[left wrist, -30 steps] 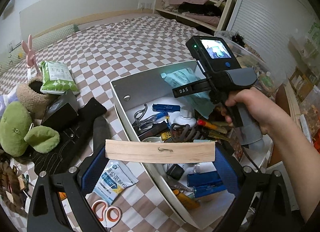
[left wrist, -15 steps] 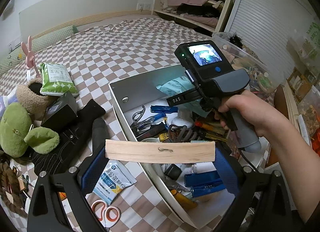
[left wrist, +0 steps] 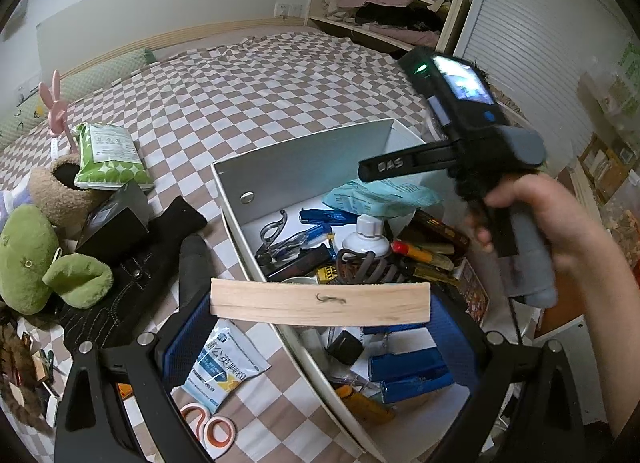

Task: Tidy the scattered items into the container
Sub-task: 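Lower the light blue packet into the white box and open the right tool, then lower the wooden stick into the white box and open the left tool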

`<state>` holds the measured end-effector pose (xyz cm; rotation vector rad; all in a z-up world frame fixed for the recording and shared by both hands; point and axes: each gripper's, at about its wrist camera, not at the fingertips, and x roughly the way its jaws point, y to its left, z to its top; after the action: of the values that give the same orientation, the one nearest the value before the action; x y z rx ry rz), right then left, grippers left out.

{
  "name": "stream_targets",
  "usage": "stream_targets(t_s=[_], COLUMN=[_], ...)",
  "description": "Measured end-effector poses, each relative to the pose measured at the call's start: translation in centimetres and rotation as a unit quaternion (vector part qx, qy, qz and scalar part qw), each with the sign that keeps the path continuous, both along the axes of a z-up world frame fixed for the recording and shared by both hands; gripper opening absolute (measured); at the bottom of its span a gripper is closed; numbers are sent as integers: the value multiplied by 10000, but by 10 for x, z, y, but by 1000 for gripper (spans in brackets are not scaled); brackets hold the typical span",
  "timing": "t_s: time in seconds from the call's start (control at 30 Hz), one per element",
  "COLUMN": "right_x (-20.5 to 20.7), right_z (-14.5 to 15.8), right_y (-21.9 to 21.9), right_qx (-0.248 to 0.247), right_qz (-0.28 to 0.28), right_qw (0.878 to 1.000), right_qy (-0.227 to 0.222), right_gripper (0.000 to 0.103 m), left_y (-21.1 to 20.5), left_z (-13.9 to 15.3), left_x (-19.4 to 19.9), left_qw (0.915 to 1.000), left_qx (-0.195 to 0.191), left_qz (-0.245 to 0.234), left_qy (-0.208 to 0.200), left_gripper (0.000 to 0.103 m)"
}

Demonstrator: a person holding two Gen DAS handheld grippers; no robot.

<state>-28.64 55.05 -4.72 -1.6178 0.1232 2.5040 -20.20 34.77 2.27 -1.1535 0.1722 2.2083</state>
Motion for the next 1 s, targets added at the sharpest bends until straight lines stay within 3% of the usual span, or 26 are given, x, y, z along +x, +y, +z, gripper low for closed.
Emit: stream_targets(t_s=[0.37, 0.77, 1.0], right_x=[52, 102, 118], right_z=[41, 47, 45], right_y=[0, 38, 37], right_qx=[-448, -656, -690], right_qz=[-19, -554, -488], right_qw=[9979, 9950, 9955], right_qy=[461, 505, 438], right_gripper=[81, 81, 81], left_y=[38, 86, 111], left_z=[-13, -24, -35], left_x=[5, 14, 13], left_qw=[9994, 9980, 9974], left_qx=[-147, -175, -206], left_qz=[-291, -610, -667], left_qy=[79, -8, -181], left_gripper=[100, 100, 100])
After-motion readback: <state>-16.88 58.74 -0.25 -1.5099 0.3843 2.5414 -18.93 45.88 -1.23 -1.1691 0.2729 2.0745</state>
